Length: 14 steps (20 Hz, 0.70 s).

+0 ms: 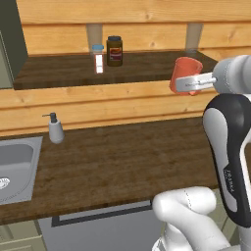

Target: Gather all objects into one cabinet and sort the glasses and bowls to opposite sides.

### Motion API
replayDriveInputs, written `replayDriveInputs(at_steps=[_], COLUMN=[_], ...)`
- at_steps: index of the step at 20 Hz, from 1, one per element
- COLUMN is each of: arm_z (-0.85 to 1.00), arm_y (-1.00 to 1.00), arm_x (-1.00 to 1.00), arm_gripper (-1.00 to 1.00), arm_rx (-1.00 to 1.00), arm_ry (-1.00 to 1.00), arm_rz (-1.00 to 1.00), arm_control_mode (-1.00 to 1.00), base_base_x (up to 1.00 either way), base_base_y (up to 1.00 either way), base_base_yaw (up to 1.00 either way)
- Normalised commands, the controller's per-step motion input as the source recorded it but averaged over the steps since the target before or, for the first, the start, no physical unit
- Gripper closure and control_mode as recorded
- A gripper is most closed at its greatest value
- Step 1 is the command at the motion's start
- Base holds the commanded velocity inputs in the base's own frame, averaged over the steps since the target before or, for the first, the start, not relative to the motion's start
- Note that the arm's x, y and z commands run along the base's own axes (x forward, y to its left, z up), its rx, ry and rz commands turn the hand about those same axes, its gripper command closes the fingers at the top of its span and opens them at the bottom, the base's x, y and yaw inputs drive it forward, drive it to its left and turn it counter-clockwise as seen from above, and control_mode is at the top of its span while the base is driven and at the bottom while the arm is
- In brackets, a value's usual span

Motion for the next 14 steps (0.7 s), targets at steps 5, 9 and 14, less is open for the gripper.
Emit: replayDriveInputs(at_steps=[5,9,14], arm_z=[-0.07,0.0,-0.05], arm_y=[0.0,0.0,0.0], arm_x=[0.0,0.0,-0.01], arm_gripper=[1.0,1.0,1.0], arm_rx=[0.0,0.0,0.0], arm_ry=[0.07,0.01,0.05], arm_rz=[-0.01,0.0,0.0], arm_control_mode=[-1.0,-1.0,1.0], base_base_x=[0.0,0.0,-0.07], base_base_y=[0.0,0.0,0.01], base_base_yaw=[0.0,0.0,0.0])
